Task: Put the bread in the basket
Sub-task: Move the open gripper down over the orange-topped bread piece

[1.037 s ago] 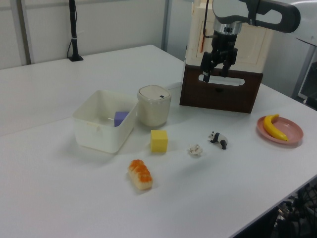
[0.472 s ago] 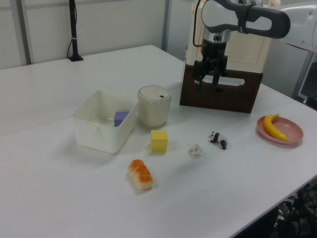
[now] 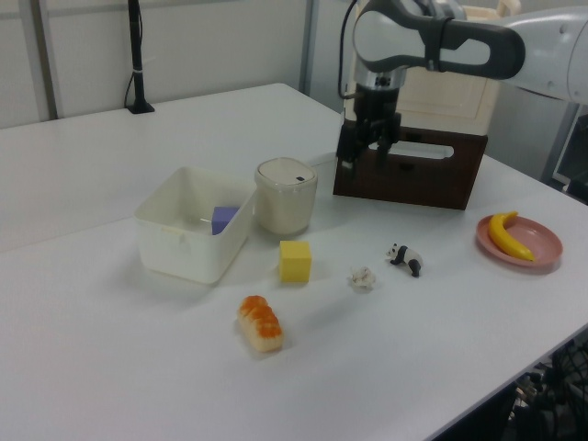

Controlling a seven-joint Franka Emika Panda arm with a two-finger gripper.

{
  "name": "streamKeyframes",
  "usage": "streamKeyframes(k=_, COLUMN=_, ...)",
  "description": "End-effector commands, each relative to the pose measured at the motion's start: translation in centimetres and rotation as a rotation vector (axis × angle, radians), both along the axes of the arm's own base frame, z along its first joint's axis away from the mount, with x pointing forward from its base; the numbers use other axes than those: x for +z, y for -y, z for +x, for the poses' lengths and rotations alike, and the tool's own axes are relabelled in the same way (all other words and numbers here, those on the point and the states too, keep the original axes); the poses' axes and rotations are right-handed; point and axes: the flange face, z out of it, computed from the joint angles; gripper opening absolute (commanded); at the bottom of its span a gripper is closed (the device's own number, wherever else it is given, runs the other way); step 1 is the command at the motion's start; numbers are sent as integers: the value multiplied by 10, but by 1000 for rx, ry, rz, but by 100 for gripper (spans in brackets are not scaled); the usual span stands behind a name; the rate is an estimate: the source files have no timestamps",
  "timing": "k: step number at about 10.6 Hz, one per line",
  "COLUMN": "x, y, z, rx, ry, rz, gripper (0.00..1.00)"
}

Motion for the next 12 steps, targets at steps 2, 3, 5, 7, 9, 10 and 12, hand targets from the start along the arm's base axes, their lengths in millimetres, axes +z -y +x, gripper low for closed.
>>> streamKeyframes(k=2, x=-58, y=-125, z=-19, rx=41, ry=-79, rz=-40, gripper=100)
streamKeyframes(k=3, x=-77, y=-152, z=-21, rx=59, ry=-93, rz=-55, gripper=100)
streamKeyframes(k=5, x=-124, y=-210, z=-23, rx=4, ry=-68, rz=-88, gripper=100)
streamKeyframes(k=7, x=-170, y=-258, z=-31, rx=1, ry=-54, rz=-132, gripper=100)
streamKeyframes(k=9, x=-202, y=-277, z=-33, rx=-28, ry=-32, rz=-173, gripper=100)
streamKeyframes(k=10, x=-215, y=-276, z=-32, rx=-30, ry=-44, rz=-185, gripper=100)
streamKeyframes(k=12, x=-229, y=-264, z=-26, rx=-28, ry=-44, rz=-212, gripper=100)
